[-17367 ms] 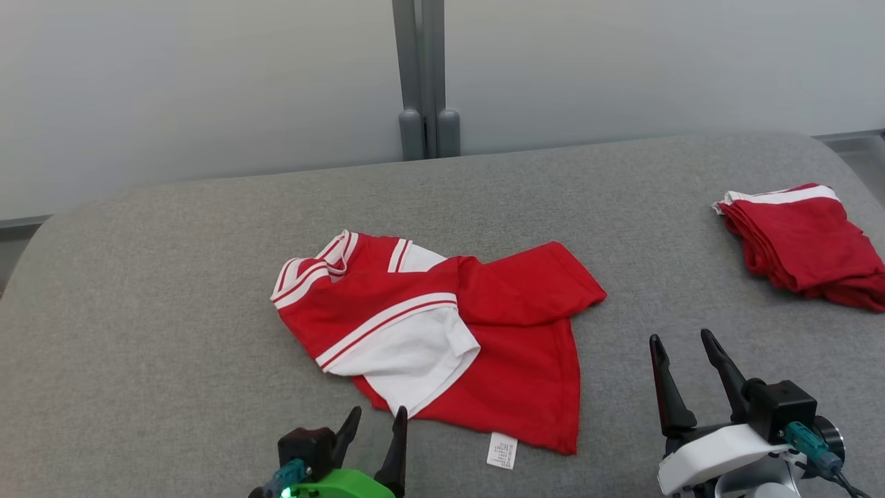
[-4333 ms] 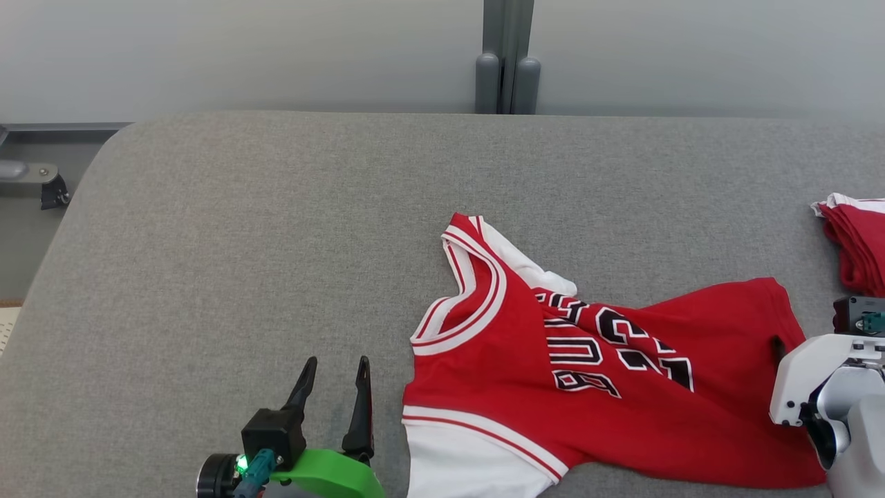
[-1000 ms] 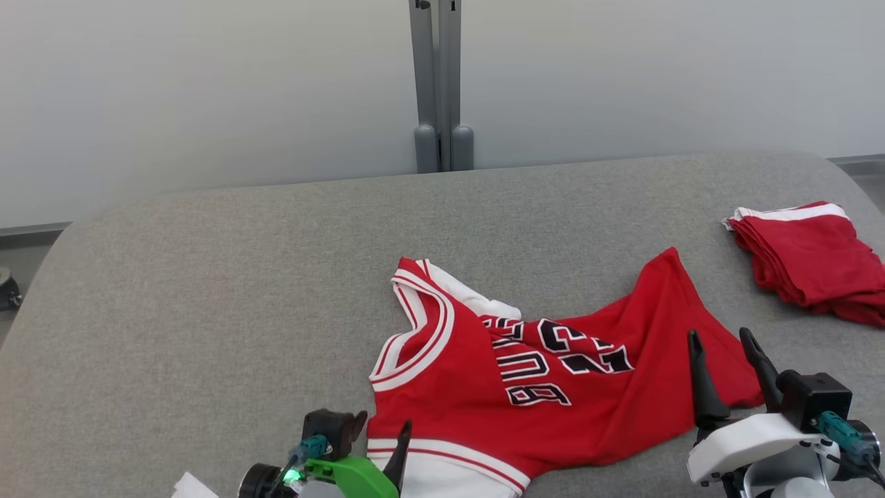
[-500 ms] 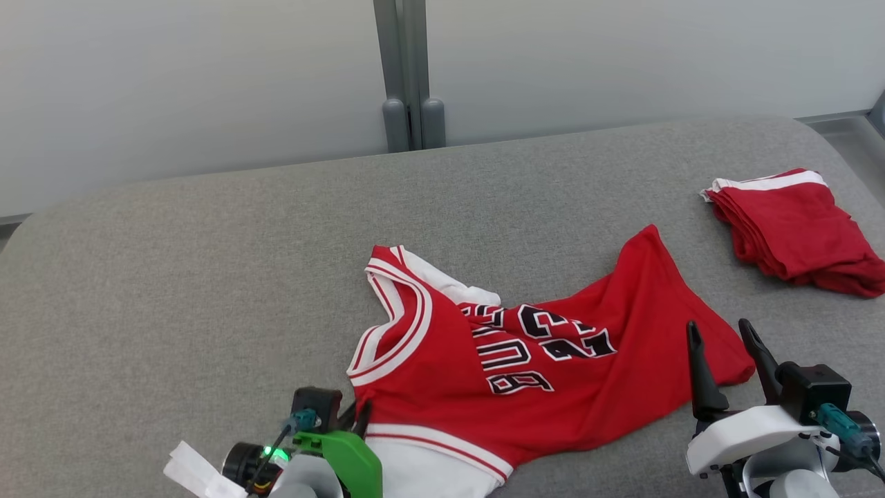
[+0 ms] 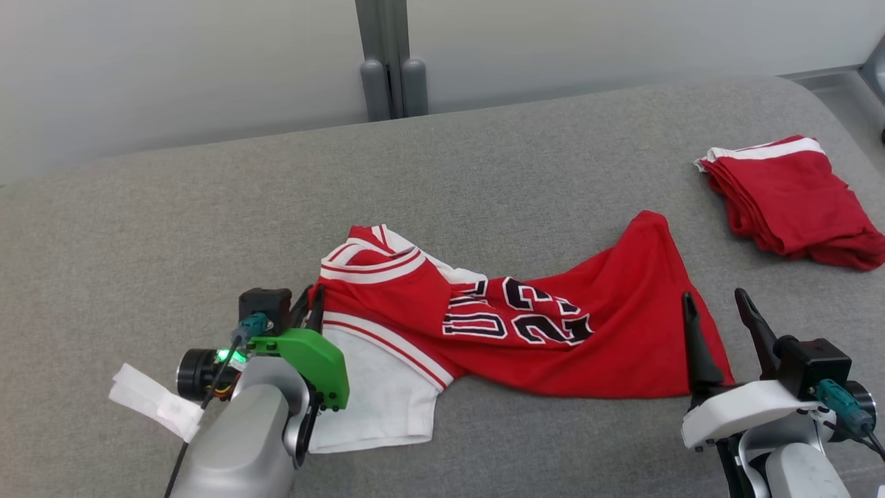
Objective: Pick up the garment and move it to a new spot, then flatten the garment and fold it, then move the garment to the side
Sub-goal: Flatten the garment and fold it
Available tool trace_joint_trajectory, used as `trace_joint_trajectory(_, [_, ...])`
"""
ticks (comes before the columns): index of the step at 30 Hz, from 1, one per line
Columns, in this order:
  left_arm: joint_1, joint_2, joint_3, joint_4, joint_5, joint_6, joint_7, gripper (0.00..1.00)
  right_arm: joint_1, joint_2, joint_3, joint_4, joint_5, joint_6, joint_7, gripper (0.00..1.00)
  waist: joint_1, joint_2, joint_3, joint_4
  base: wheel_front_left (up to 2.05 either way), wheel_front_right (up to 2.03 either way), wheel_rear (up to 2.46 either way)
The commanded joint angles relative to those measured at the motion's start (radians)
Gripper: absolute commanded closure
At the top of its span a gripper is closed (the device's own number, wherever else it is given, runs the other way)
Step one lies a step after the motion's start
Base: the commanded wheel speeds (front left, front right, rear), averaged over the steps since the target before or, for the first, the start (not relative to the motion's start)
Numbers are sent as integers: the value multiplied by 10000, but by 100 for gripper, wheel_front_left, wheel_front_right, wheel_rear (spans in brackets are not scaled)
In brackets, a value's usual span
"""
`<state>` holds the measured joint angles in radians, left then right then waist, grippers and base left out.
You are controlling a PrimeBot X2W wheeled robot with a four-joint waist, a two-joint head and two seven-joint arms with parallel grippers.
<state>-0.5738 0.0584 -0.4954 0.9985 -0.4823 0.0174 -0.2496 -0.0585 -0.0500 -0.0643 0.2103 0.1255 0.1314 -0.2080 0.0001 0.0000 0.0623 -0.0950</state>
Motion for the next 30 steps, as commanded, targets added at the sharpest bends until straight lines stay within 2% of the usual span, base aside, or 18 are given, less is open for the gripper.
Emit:
trace_joint_trajectory(1, [-211, 124, 62, 155, -42, -75, -78, 100, -140, -14, -14, -4, -37, -17, -73, 0, -1, 0, 143, -126, 0, 0, 0])
trace_joint_trajectory(2, [-243, 113, 103, 246, -91, -108, -89, 78, -142, -13, -21, 14, -34, -17, -85, 0, -1, 0, 157, -137, 0, 0, 0])
trace_joint_trajectory(3, [-264, 108, 172, 318, -138, -161, -111, 18, -138, -13, -39, 38, -32, -17, -120, 0, -1, 0, 157, -140, 0, 0, 0])
trace_joint_trajectory(4, [-254, 107, 241, 344, -199, -193, -132, 0, -136, -14, -61, 49, -34, -17, -142, 0, -1, 0, 146, -137, 0, 0, 0])
trace_joint_trajectory(9, [219, 147, 665, -51, -343, -192, -156, 0, 28, -12, -161, 144, 4, -17, -245, 0, -1, 0, -114, -13, 0, 0, 0])
trace_joint_trajectory(21, [3568, 67, 1950, -3894, 349, 36, -145, 0, 574, -12, -123, 385, 284, -17, -431, 0, -1, 0, -908, 757, 0, 0, 0])
trace_joint_trajectory(30, [5270, 5, 2245, -5595, 781, 306, -146, 0, 635, -14, -24, 567, 395, -17, -515, 0, -1, 0, -1231, 990, 0, 0, 0])
